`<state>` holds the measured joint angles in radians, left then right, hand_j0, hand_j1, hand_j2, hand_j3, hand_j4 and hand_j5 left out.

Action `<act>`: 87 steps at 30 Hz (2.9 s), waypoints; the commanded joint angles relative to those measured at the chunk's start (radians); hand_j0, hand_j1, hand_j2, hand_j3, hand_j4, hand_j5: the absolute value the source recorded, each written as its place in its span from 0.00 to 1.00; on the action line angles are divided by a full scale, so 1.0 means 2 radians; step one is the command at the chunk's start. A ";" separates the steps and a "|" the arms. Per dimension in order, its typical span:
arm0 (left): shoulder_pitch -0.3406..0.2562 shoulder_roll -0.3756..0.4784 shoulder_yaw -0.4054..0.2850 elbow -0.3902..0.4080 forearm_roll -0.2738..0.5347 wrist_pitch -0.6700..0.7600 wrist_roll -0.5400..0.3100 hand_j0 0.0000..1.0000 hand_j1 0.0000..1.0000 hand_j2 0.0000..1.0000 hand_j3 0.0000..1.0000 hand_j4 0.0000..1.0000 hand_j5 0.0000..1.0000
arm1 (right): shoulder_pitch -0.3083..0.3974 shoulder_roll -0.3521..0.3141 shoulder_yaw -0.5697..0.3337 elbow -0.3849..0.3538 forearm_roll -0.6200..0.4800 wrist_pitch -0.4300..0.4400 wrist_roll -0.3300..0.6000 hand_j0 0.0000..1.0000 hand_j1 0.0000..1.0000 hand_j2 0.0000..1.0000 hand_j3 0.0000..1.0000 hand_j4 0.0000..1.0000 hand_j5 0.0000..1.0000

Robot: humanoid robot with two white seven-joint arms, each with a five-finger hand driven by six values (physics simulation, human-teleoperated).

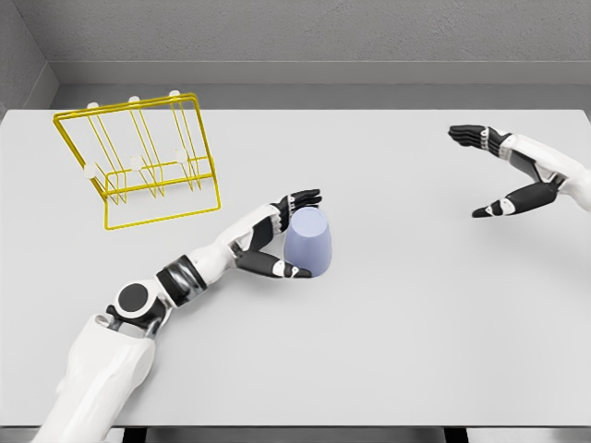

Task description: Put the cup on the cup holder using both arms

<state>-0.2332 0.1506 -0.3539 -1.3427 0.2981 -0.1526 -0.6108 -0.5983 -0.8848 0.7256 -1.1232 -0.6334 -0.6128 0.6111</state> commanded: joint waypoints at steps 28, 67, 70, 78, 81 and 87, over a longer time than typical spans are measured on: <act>0.001 -0.012 0.000 -0.001 0.001 -0.011 0.000 0.62 0.62 0.62 0.62 0.62 0.62 | -0.078 -0.035 -0.002 0.034 0.298 0.001 -0.069 1.00 1.00 1.00 1.00 1.00 1.00; -0.017 0.159 0.048 -0.159 0.178 -0.011 0.000 0.39 0.39 0.39 0.39 0.39 0.39 | -0.078 -0.001 0.002 0.034 0.299 0.001 -0.065 1.00 1.00 1.00 1.00 1.00 1.00; -0.039 0.169 0.048 -0.159 0.188 -0.009 0.000 0.39 0.39 0.39 0.39 0.39 0.39 | -0.078 -0.001 0.002 0.034 0.299 0.001 -0.065 1.00 1.00 1.00 1.00 1.00 1.00; -0.055 0.182 0.056 -0.153 0.195 -0.006 0.000 0.38 0.38 0.38 0.38 0.38 0.38 | -0.078 -0.002 0.002 0.034 0.299 0.001 -0.065 1.00 1.00 1.00 1.00 1.00 1.00; -0.060 0.182 0.061 -0.146 0.194 -0.005 0.000 0.38 0.38 0.38 0.38 0.38 0.38 | -0.078 -0.001 0.002 0.034 0.299 0.001 -0.065 1.00 1.00 1.00 1.00 1.00 1.00; -0.074 0.182 0.062 -0.121 0.194 0.000 0.000 0.38 0.38 0.38 0.38 0.38 0.38 | -0.078 0.000 0.002 0.034 0.300 0.001 -0.065 1.00 1.00 1.00 1.00 1.00 1.00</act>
<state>-0.3850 0.5145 -0.2316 -1.6010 0.6802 -0.1569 -0.6117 -0.7547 -0.8852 0.7315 -1.0550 -0.0274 -0.6131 0.4806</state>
